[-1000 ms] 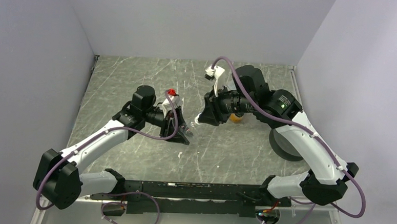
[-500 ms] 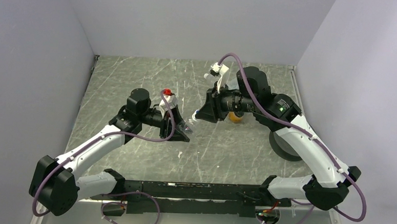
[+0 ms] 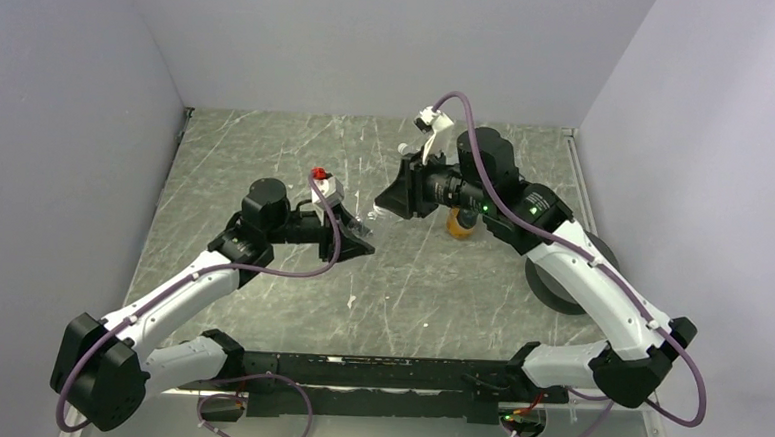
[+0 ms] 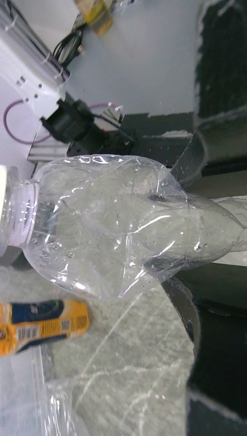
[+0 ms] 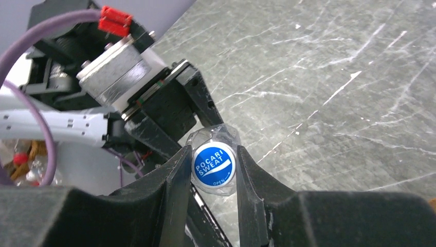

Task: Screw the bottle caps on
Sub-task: Screw the bottle cap onto the plastic bottle.

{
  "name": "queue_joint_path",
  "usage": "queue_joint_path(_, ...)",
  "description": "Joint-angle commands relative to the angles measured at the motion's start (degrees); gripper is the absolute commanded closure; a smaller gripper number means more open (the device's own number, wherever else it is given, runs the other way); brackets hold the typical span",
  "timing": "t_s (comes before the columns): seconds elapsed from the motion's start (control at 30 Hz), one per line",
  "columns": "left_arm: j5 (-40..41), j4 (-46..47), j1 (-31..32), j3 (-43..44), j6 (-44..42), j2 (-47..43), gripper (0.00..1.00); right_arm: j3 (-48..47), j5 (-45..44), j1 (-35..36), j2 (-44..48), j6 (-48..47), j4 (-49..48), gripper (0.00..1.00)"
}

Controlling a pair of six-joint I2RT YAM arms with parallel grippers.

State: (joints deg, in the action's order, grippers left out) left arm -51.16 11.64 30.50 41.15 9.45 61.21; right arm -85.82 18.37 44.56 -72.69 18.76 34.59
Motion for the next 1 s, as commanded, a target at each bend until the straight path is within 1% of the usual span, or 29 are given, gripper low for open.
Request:
queue_joint_path(0.0, 16.1, 7.2, 0.3, 3.3, -1.2, -1.3, 1.00, 1.3, 2.2, 2.6, -3.5, 7.6, 5.0, 0.94)
queue_joint_path(0.1, 17.9, 4.3, 0.3, 4.5, -2.8, -0.7, 1.00, 0.7, -0.7, 2.6, -4.5, 8.7, 6.0, 0.94)
queue_joint_path(0.23, 14.8, -0.7, 0.3, 6.0, -4.9, 0.4, 1.00, -0.8, -2.5, 2.6, -4.5, 8.1, 6.9, 0.93)
queue_joint_path(0.3, 12.8, -3.6, 0.3, 7.1, -5.8, 1.1, 1.00, -2.7, -3.7, 2.6, -4.8, 6.4, 9.2, 0.89)
queue_joint_path(0.4, 13.1, -6.6, 0.3, 7.9, -6.6, 1.5, 1.00, -5.3, -5.5, 2.6, -5.4, 5.3, 12.0, 0.78)
queue_joint_path(0.5, 13.3, -8.0, 0.3, 7.8, -7.7, 1.3, 1.00, -7.2, -6.7, 2.6, -6.0, 5.4, 13.6, 0.63)
queue_joint_path(0.6, 11.1, -10.3, 0.3, 8.0, -10.4, 1.8, 1.00, -9.2, -9.4, 2.7, -6.0, 5.9, 15.0, 0.39)
queue_joint_path(0.67, 8.3, -11.5, 0.3, 8.2, -12.3, 2.0, 1.00, -10.8, -10.9, 2.7, -5.6, 5.6, 15.6, 0.27)
queue_joint_path(0.7, 6.6, -13.6, 0.3, 8.4, -13.0, 2.2, 1.00, -11.4, -11.4, 2.6, -5.4, 5.0, 15.8, 0.22)
queue_joint_path(0.77, 2.7, -16.0, 0.3, 9.1, -14.3, 2.8, 1.00, -12.3, -12.2, 2.6, -4.6, 3.9, 16.1, 0.15)
queue_joint_path(0.8, 0.8, -17.4, 0.3, 9.6, -15.1, 3.2, 1.00, -12.8, -12.4, 2.5, -4.4, 3.2, 16.4, 0.14)
queue_joint_path(0.87, -1.2, -19.9, 0.3, 10.4, -16.4, 3.7, 1.00, -13.8, -12.9, 2.3, -4.1, 2.5, 17.5, 0.13)
queue_joint_path(0.93, 0.5, -21.0, 0.3, 10.4, -16.8, 3.4, 1.00, -15.1, -13.7, 2.0, -4.4, 2.8, 19.5, 0.14)
queue_joint_path(0.97, 1.6, -21.0, 0.3, 10.0, -17.1, 2.9, 1.00, -15.9, -13.9, 1.9, -4.9, 3.2, 20.7, 0.17)
